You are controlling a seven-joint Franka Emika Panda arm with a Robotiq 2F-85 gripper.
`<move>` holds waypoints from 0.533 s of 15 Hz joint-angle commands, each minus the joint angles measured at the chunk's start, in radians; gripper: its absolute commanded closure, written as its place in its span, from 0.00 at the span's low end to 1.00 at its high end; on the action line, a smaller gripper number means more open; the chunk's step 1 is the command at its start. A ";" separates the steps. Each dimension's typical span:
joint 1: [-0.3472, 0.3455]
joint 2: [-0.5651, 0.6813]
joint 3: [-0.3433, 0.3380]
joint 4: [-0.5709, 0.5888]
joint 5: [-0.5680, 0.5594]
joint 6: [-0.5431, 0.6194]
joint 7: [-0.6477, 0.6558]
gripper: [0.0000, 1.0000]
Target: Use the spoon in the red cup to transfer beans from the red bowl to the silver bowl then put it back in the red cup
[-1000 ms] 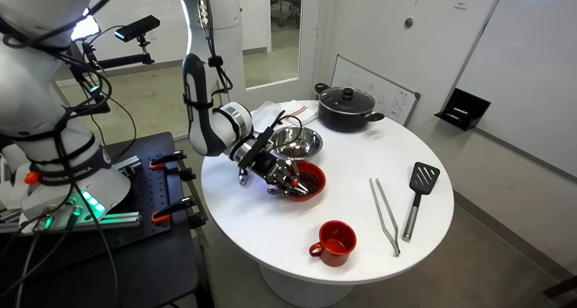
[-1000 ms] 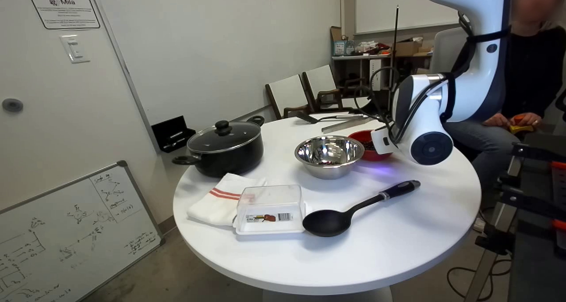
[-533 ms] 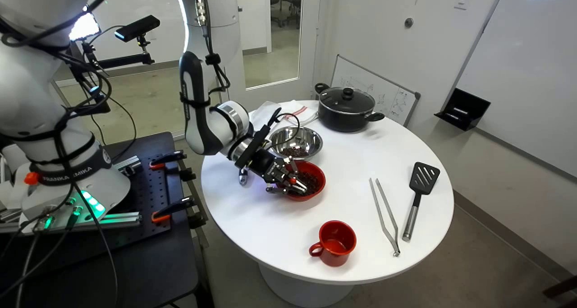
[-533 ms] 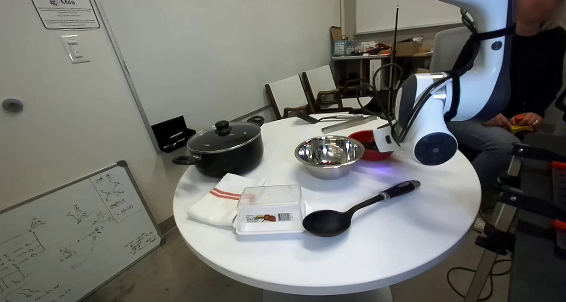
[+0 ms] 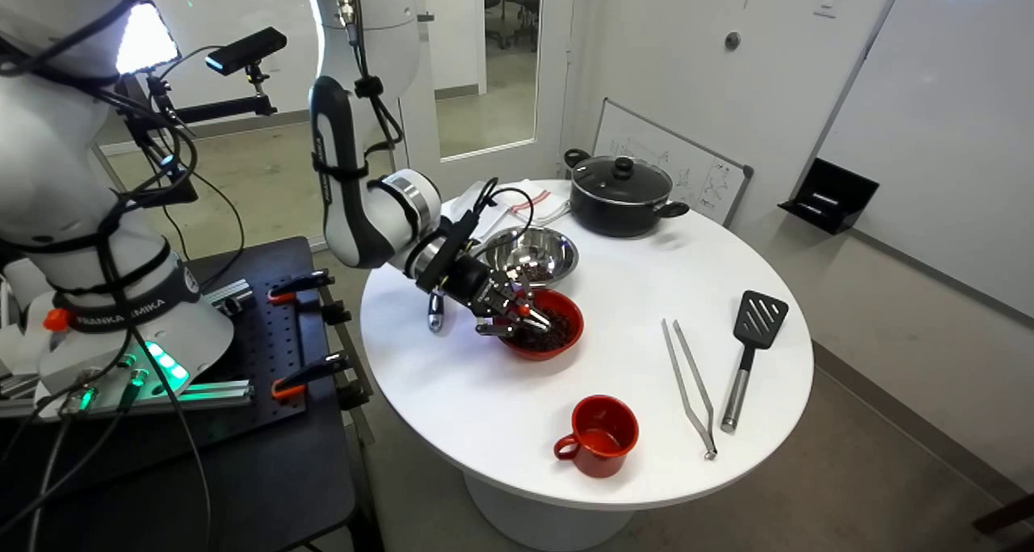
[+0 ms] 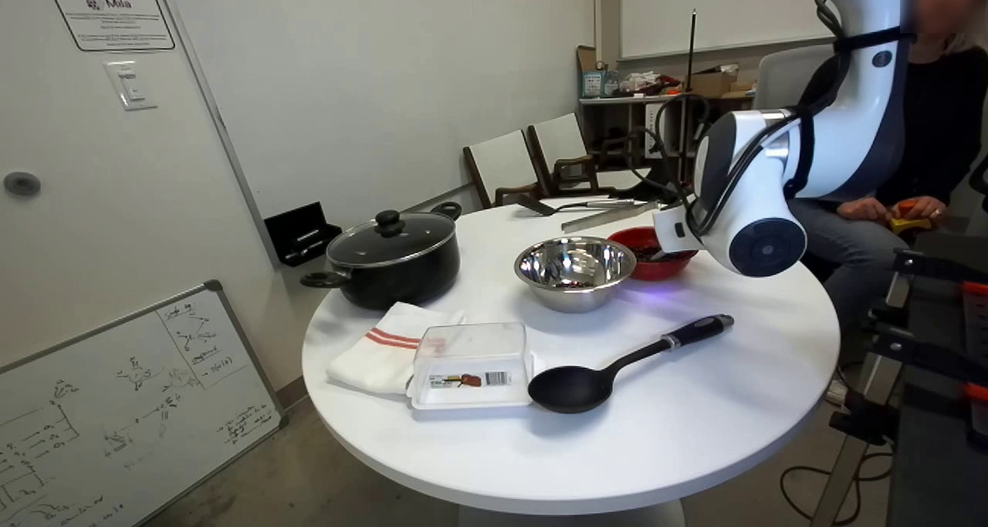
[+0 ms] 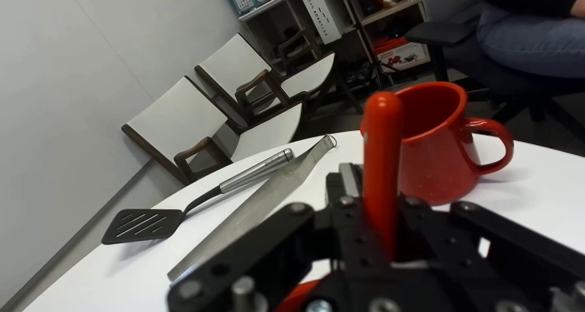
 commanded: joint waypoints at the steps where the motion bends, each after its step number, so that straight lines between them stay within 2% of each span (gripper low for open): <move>1: -0.007 -0.049 0.006 -0.038 -0.007 -0.005 0.021 0.98; 8: -0.010 -0.092 0.005 -0.057 -0.006 -0.003 0.043 0.98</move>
